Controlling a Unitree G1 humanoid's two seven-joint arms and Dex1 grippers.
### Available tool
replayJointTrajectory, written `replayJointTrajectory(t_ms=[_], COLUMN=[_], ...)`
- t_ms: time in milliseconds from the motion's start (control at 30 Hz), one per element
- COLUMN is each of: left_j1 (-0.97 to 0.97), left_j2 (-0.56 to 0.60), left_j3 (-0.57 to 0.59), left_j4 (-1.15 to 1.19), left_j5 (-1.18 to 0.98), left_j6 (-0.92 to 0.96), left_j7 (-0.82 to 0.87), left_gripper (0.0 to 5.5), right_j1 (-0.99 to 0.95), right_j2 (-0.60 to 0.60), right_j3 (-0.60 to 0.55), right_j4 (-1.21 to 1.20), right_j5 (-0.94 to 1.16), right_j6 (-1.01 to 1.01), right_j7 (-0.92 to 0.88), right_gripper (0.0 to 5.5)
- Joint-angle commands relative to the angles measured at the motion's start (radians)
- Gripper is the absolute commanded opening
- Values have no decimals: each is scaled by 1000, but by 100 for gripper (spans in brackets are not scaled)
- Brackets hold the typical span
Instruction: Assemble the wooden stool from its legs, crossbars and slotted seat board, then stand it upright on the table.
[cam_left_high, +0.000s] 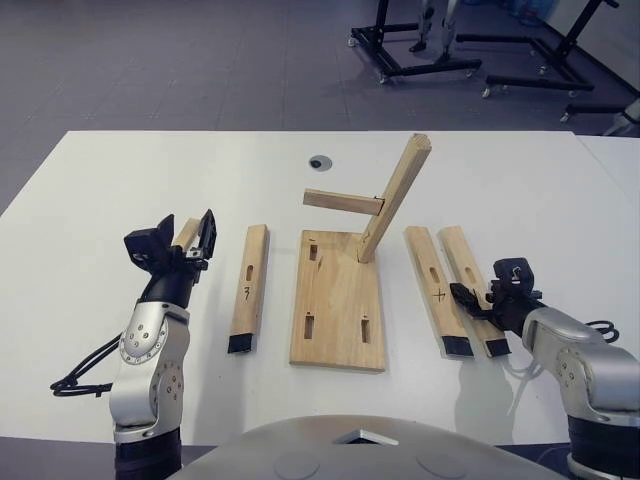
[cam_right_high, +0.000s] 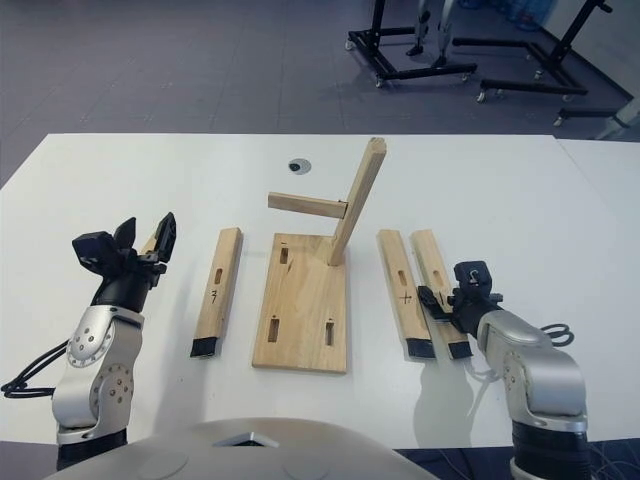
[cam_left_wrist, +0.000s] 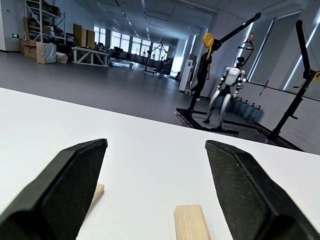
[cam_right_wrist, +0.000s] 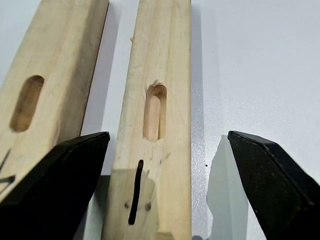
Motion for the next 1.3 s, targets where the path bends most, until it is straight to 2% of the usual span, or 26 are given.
replayJointTrajectory(t_ms=[33,300,333,467,633,733,833,933,1000,1133,1300], left_j1=[-5,8,5,-22,-138,-240,-333,-365,-362,-326,-285], left_j2=[13,12,15,30,45,70,83,110,130,139,159], left_j3=[2,2,5,17,46,71,99,90,72,50,4], left_j4=[3,0,2,19,71,135,194,179,158,134,128], left_j5=[-1,-8,-12,-24,-51,-92,-171,-287,-364,-465,-502], left_j6=[18,29,34,50,35,42,51,76,106,127,172], left_j7=[-5,-5,-7,-19,-25,-61,-112,-234,-321,-442,-508], left_gripper=[359,359,359,359,359,359,359,359,359,359,359], right_j1=[62,147,144,80,-191,-329,-395,-505,-554,-462,-308], right_j2=[12,29,32,54,82,127,172,199,212,172,122], right_j3=[-3,-15,-7,8,-53,-110,-108,-128,-164,-216,-66], right_j4=[-3,-39,-37,-12,132,196,207,215,171,-15,-130], right_j5=[-1,5,-1,-21,-39,-23,-13,56,211,688,703], right_j6=[94,152,145,80,-8,-110,-258,-391,-377,-223,-217], right_j7=[-7,-5,-11,-29,-85,-118,-102,-35,52,278,415], right_gripper=[364,205,201,201,201,201,201,201,201,200,200])
